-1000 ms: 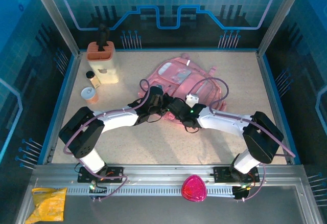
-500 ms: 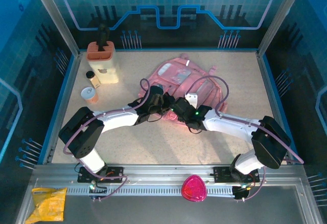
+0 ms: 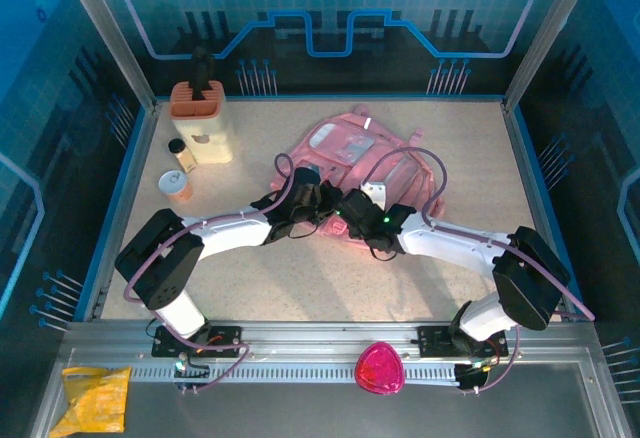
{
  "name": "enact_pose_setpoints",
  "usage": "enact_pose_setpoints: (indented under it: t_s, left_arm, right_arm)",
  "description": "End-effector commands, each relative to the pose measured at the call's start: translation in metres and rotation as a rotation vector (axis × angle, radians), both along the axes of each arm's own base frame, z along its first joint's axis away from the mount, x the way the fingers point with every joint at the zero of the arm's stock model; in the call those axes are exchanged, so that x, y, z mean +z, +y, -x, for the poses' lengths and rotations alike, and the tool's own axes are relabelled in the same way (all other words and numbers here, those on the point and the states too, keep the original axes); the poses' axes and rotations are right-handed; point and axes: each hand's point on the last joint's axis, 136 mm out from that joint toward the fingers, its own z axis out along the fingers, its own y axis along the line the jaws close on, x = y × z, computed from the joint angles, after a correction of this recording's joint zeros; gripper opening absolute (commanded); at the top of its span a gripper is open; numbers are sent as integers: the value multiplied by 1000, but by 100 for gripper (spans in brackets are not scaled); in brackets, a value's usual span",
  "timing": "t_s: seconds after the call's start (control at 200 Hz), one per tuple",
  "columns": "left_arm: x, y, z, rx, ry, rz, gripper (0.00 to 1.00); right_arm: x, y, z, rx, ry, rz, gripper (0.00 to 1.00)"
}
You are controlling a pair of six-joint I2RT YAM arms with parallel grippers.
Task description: Pack the student bag
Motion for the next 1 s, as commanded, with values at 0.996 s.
enact_pose_setpoints:
  t_s: [0.996]
  left_arm:
    - [-7,30,-24,27,-45,-124,0]
  right_arm:
    - [12,-69,4,78,46,101,0]
